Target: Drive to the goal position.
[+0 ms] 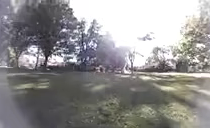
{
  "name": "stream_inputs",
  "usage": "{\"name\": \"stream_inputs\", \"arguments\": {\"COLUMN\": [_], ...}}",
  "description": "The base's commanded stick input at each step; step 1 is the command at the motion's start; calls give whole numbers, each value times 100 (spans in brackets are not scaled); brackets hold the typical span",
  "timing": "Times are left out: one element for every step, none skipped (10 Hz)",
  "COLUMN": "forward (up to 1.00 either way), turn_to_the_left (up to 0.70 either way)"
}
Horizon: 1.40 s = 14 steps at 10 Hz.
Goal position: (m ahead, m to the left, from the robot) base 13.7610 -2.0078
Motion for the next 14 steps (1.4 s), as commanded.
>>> {"name": "stream_inputs", "arguments": {"forward": [100, 100, 100, 100, 100, 100, 100, 100, 100, 100, 100, 100, 100, 100], "turn_to_the_left": [0, 0, 0, 0, 0, 0, 0, 0, 0, 0, 0, 0, 0, 0]}}
